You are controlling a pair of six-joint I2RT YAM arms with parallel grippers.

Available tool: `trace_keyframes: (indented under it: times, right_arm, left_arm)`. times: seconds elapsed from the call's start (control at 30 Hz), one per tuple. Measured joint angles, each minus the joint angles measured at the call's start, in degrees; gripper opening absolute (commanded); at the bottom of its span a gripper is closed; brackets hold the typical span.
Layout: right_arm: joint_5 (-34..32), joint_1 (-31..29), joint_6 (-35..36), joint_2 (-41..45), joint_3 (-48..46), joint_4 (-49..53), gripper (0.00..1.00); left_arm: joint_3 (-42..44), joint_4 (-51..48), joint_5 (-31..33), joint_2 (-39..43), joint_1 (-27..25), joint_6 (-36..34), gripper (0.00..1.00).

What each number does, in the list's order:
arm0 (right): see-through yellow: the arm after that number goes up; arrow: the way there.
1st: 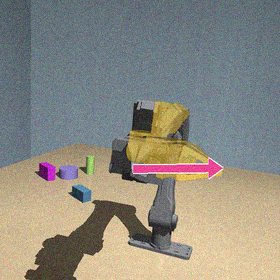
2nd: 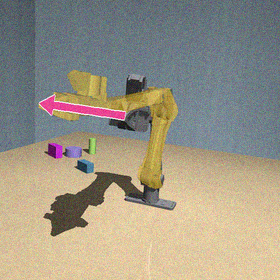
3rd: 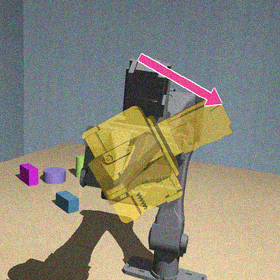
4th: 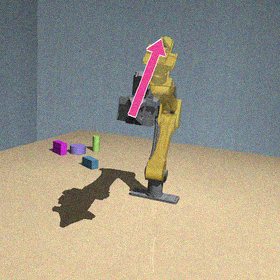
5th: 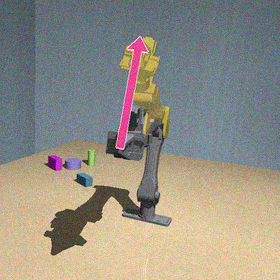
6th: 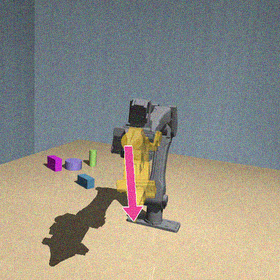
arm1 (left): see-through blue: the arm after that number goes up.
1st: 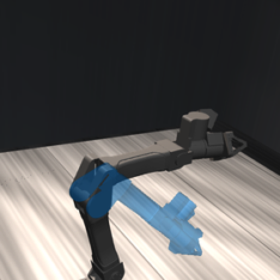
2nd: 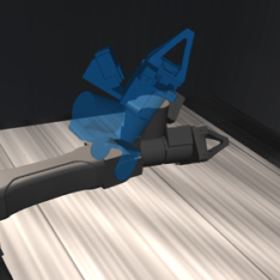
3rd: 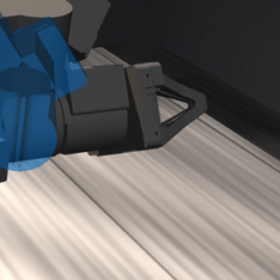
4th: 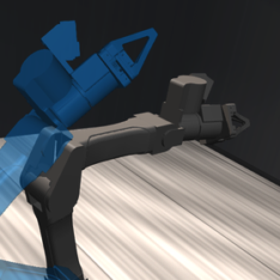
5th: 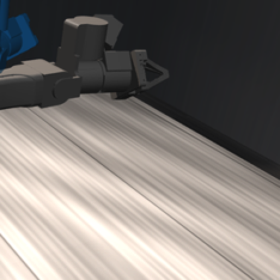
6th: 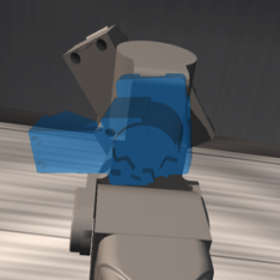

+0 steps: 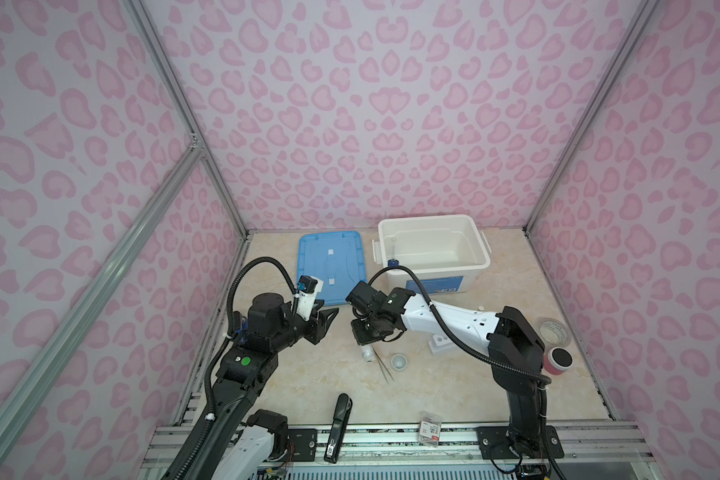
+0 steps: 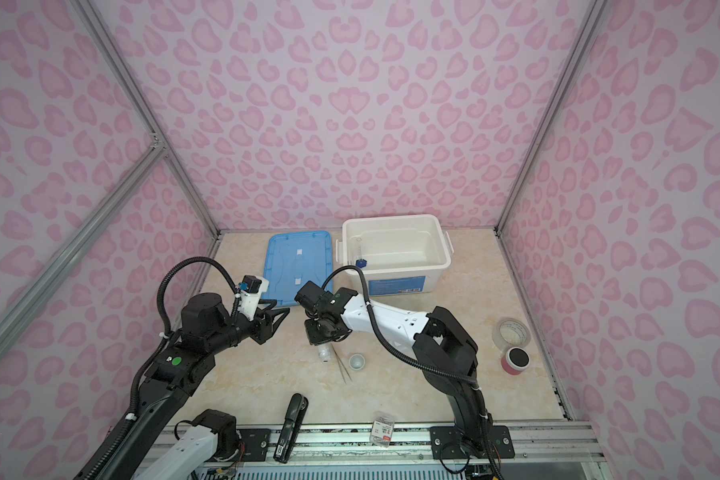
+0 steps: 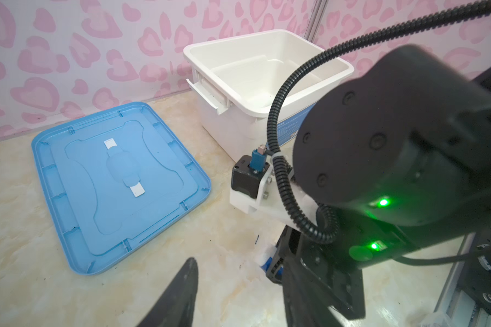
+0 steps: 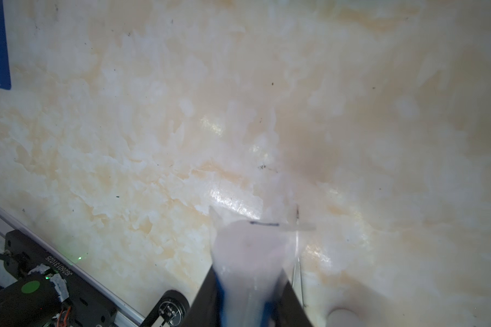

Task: Organize the chemistry lab equipment
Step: 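Carry the cream tube with the right gripper over the white bin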

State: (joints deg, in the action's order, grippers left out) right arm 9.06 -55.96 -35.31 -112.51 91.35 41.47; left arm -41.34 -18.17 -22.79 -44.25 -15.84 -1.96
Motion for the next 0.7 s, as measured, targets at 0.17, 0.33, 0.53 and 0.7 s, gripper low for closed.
trace_keyframes:
  times: [0.17,0.33,0.53,0.7]
  right_arm:
    - [-0.5,2.2,1.6,2.6,0.5,0.3,0.25]
    - [-1.9,4.8,3.7,5.3,2.8,1.4,0.25]
    - [-4.9,9.6,8.1,7.8,8.9,4.3,0.26]
    - [-6.5,14.1,11.8,9.7,13.4,5.1,0.26]
  left_arm:
    - [-2.0,0.1,-1.0,-2.2,0.0,0.0,0.50]
    - [-4.3,0.8,-1.3,-4.2,-0.9,0.0,0.50]
    - [-5.6,2.0,-1.2,-7.4,-3.0,0.0,0.49]
    - [-7.9,3.1,-1.2,-10.2,-4.4,-0.3,0.49]
